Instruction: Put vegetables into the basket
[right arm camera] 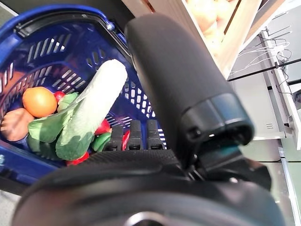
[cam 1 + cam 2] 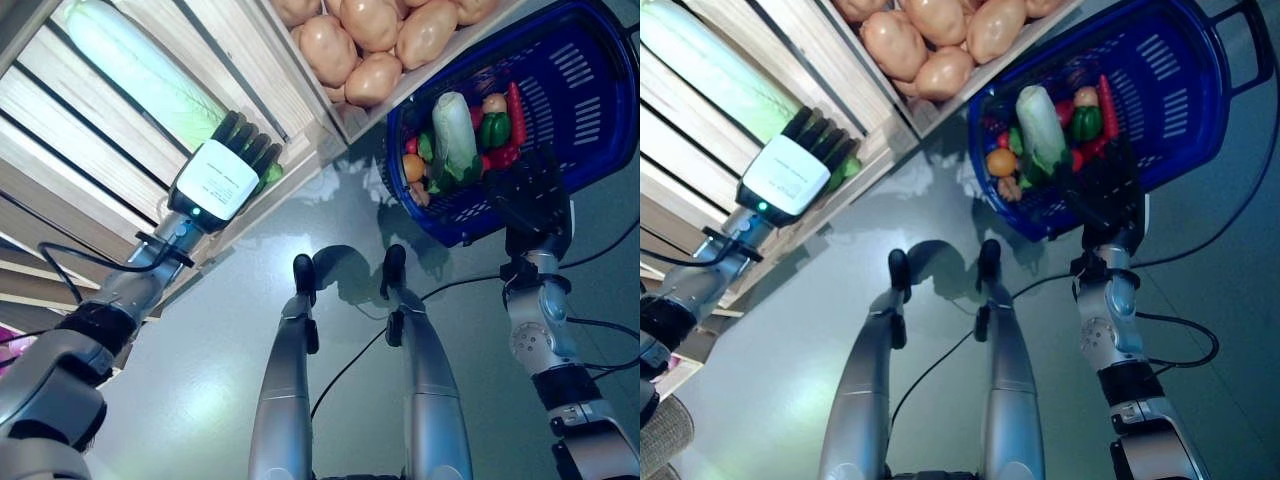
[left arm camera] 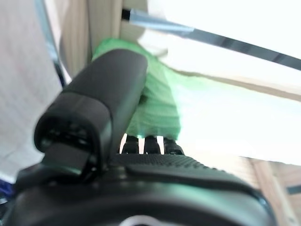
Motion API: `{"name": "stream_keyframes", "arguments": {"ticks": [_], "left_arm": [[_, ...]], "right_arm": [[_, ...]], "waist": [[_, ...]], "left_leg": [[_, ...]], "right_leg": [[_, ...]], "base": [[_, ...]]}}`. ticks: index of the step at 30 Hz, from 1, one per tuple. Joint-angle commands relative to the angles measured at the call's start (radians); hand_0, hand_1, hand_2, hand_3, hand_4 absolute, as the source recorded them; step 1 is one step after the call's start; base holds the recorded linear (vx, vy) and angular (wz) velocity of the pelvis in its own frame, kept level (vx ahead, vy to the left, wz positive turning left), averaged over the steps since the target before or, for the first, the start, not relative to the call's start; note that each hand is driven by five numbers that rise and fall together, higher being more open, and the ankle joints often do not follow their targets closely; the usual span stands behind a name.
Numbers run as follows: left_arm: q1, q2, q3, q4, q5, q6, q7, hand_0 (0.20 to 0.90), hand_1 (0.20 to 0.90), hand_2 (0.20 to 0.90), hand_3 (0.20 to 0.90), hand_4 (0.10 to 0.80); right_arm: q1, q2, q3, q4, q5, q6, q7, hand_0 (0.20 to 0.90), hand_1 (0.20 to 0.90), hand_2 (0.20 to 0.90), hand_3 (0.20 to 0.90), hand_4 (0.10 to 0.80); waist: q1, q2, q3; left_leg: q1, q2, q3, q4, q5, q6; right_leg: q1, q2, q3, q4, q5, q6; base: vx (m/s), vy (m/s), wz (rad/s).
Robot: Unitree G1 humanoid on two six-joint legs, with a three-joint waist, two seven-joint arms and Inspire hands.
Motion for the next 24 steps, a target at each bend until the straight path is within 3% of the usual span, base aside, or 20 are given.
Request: {"name": "stream_keyframes", "arguments": {"ticks": [1,12,20,24], "left_arm": [[0.008,0.009,0.110,-0.003,-0.037,0.049,0.079,0.300,0.300,0.300,0.300,0.400],[0.022,0.006,0.156,-0.007,-0.050,0.029,0.209,0.300,0.300,0.300,0.300,0.400],[0.052,0.008,0.235,-0.050,-0.098,0.018,0.321,0.300,0.300,0.300,0.300,0.400],[0.090,0.000,0.301,-0.092,-0.123,-0.030,0.407,0.300,0.300,0.300,0.300,0.400]], "right_arm": [[0.027,-0.034,-0.093,-0.142,-0.051,-0.051,-0.012,0.900,0.900,0.900,0.900,0.800],[0.034,-0.027,-0.098,-0.156,-0.053,-0.049,-0.006,0.900,0.900,0.900,0.900,0.800],[0.055,-0.002,-0.105,-0.170,-0.065,-0.051,-0.008,0.900,0.900,0.900,0.900,0.800],[0.079,0.025,-0.114,-0.173,-0.068,-0.060,-0.001,0.900,0.900,0.900,0.900,0.800]], "waist": [[0.002,-0.006,0.000],[0.001,-0.009,0.000],[0.000,-0.018,0.000],[0.004,-0.024,0.000]], "left_leg": [[-0.015,0.005,-0.031,-0.042,0.043,-0.060],[0.025,-0.001,-0.028,-0.063,0.048,-0.062],[0.095,-0.004,-0.024,-0.086,0.048,-0.065],[0.160,-0.011,-0.017,-0.115,0.050,-0.066]], "right_leg": [[0.031,-0.006,0.006,0.072,-0.049,0.057],[0.071,0.002,0.007,0.042,-0.042,0.059],[0.147,0.008,0.006,0.001,-0.038,0.059],[0.221,0.011,-0.001,-0.039,-0.034,0.062]], "base": [[0.000,0.000,0.00],[0.000,0.000,0.00],[0.005,0.000,0.00],[0.041,-0.010,-0.02]]}}
